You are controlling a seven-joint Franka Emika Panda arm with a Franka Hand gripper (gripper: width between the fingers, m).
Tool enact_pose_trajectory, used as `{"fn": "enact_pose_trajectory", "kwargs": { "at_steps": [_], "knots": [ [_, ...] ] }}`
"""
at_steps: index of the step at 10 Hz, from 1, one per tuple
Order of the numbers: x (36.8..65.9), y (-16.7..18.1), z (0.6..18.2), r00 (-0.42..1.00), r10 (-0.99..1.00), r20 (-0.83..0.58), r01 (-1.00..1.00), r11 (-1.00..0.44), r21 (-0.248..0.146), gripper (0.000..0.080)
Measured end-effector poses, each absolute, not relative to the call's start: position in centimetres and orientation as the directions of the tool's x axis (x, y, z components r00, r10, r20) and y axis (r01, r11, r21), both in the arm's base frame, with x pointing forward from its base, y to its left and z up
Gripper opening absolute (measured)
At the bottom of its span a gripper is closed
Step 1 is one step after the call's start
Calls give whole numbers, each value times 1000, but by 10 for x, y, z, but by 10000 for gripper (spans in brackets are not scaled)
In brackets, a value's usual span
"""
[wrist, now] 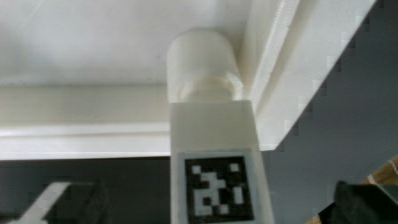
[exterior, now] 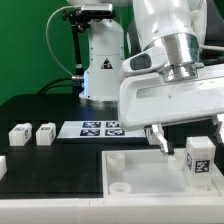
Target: Assemble one leg
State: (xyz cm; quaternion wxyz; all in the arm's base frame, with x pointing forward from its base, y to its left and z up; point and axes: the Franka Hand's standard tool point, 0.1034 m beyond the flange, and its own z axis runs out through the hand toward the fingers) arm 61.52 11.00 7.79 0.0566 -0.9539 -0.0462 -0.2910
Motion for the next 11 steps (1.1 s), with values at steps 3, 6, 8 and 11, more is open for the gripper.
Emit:
{"fn": "enact_pose_trajectory", "kwargs": {
  "at_steps": [3,6,8,11],
  "knots": [
    [616,110,78,828,56,558,121,-989,-81,649],
    [634,109,100,875,52,481,113,-989,-100,649],
    [641,109,99,902,54,428,111,-988,-109,649],
    [632,114,91,989,84,120,102,-982,-157,649]
  ]
}}
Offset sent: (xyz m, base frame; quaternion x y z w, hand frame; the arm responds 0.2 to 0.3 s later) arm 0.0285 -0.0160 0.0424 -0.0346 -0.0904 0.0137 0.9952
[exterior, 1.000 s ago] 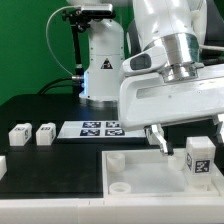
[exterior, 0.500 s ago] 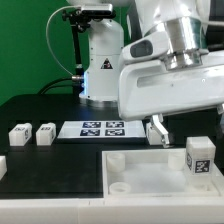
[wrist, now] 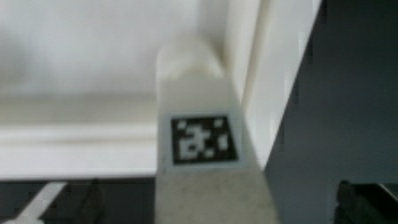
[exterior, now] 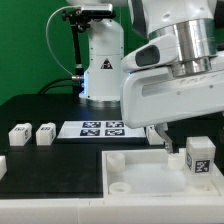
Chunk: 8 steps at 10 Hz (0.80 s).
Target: Assemble one leg
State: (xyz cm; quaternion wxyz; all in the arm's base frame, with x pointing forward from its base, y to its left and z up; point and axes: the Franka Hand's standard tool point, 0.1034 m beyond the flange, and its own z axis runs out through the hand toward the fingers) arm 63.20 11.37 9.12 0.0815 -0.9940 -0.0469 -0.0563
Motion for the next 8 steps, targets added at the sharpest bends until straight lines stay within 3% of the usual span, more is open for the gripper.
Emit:
{"fn": "enact_pose_trajectory", "kwargs": {
  "at_steps": [3,4,7,8],
  "knots": [
    [628,116,90,977,98,-191,60,-979,-197,649],
    [642,118,90,971,104,-215,58,-976,-209,649],
    [643,119,89,977,-3,-212,-44,-981,-188,622],
    [643,120,89,965,-119,-233,-159,-974,-163,443]
  ]
}}
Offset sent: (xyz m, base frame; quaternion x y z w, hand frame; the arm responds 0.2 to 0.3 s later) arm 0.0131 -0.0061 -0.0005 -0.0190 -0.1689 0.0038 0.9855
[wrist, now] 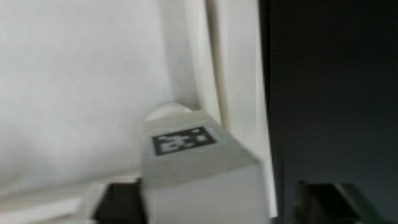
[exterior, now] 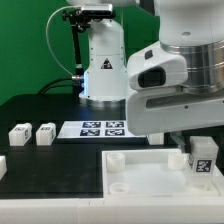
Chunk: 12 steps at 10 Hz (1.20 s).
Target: Assemble one leg
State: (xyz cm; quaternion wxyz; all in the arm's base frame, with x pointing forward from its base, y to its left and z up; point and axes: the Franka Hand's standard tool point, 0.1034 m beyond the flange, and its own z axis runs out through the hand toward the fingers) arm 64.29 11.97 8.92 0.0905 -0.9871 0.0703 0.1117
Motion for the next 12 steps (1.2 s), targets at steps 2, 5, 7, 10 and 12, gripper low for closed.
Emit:
{"fn": "enact_pose_trajectory", "kwargs": {
  "at_steps": [2,5,7,10,12],
  "knots": [
    [643,120,90,923,-285,-257,-323,-938,-121,306],
    [644,121,88,782,-576,-240,-605,-794,-66,305],
    [640,119,89,578,-793,-190,-815,-570,-101,304],
    [640,116,88,218,-945,-243,-973,-192,-127,304],
    [641,114,89,199,-946,-254,-976,-168,-136,304]
  ]
}}
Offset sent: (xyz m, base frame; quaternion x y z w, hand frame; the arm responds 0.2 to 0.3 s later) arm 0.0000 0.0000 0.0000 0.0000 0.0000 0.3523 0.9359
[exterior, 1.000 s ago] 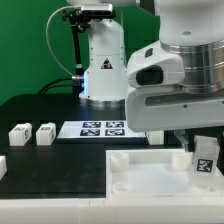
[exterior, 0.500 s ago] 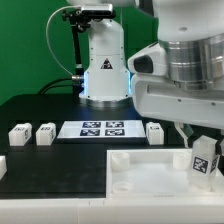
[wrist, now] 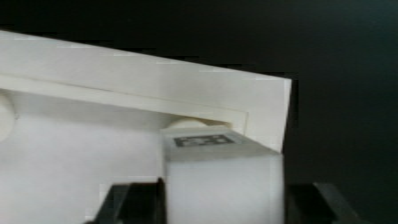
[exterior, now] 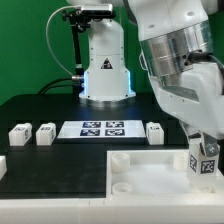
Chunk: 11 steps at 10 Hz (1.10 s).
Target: Assemble one leg
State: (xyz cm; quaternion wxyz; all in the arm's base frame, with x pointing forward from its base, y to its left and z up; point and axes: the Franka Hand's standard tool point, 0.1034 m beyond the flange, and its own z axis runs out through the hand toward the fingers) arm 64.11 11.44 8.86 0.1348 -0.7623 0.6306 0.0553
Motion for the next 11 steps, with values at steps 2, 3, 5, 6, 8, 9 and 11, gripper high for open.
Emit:
{"fn": "enact_pose_trajectory", "kwargs": {
  "at_steps": [2,3,5,6,8,9,11],
  "knots": [
    [641,115,88,251,-935,-249,-964,-220,-148,486],
    [636,116,87,432,-871,-234,-901,-406,-154,594],
    [637,125,88,710,-686,-158,-704,-696,-142,638],
    [637,124,88,788,-599,-143,-616,-771,-163,646],
    [637,121,87,921,-379,-93,-390,-902,-184,649],
    [641,119,85,986,-164,-39,-168,-973,-156,649],
    [645,107,80,991,135,11,135,-980,-149,649]
  ]
}}
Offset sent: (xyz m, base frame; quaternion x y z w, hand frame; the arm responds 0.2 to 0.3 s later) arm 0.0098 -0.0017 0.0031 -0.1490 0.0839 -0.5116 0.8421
